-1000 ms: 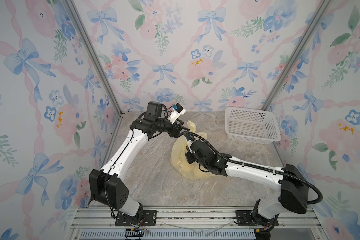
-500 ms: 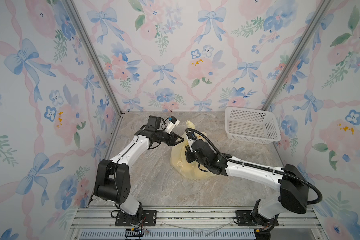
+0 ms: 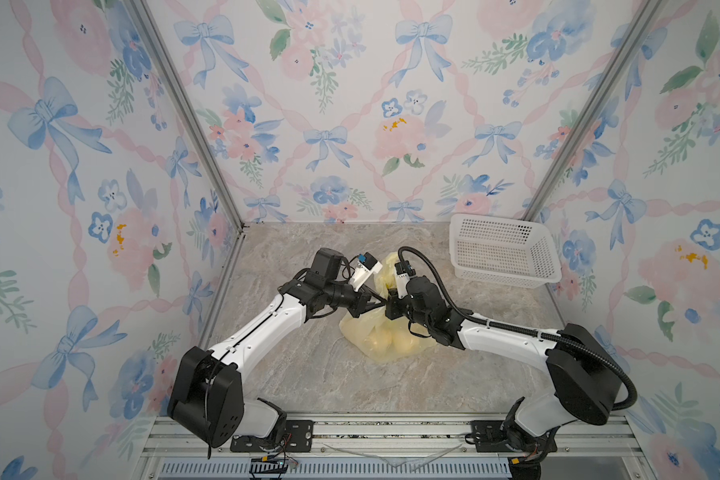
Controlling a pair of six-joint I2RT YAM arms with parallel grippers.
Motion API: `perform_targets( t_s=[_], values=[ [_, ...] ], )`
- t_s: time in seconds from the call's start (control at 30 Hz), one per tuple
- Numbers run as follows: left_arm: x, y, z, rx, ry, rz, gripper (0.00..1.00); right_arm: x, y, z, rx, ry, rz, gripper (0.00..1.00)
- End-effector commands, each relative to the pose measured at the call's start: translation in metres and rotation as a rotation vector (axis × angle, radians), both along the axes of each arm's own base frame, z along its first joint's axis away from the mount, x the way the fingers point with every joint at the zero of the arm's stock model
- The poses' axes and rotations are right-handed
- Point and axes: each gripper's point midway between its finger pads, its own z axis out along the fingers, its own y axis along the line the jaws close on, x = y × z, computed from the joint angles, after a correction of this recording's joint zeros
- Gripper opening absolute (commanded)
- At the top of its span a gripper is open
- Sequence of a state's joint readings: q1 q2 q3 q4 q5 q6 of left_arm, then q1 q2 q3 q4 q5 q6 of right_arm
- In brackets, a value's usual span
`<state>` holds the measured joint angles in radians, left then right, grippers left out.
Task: Place the pears into plastic bags & tie knots
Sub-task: Tie the plastic bag at the center of the board.
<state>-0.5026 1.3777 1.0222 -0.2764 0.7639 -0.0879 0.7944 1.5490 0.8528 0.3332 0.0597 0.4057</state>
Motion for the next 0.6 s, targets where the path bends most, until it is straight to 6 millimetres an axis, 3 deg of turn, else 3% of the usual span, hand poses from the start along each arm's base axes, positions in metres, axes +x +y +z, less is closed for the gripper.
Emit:
perform_targets(
  t_s=[0.0, 0.2, 0.37, 0.4, 0.57],
  values=[
    [-0.008, -0.011, 0.011, -0.05, 0.009, 0.042, 0.0, 0.0, 0.01, 0.05, 0.203, -0.109, 0.1, 0.0],
    [-0.039, -0.037, 0.008, -0.107, 0.027, 0.029, 0.0, -0.007, 0.006, 0.075, 0.294, -0.208, 0.229, 0.02],
    [-0.056, -0.038, 0.001, -0.118, 0.036, 0.037, 0.0, -0.013, -0.001, 0.089, 0.351, -0.267, 0.295, 0.02],
    [-0.055, -0.035, 0.003, -0.117, 0.021, 0.056, 0.06, -0.015, -0.002, 0.09, 0.362, -0.276, 0.311, 0.02],
    [-0.035, 0.002, 0.032, -0.069, -0.144, 0.221, 0.52, -0.023, 0.001, 0.088, 0.404, -0.265, 0.415, 0.02]
  ],
)
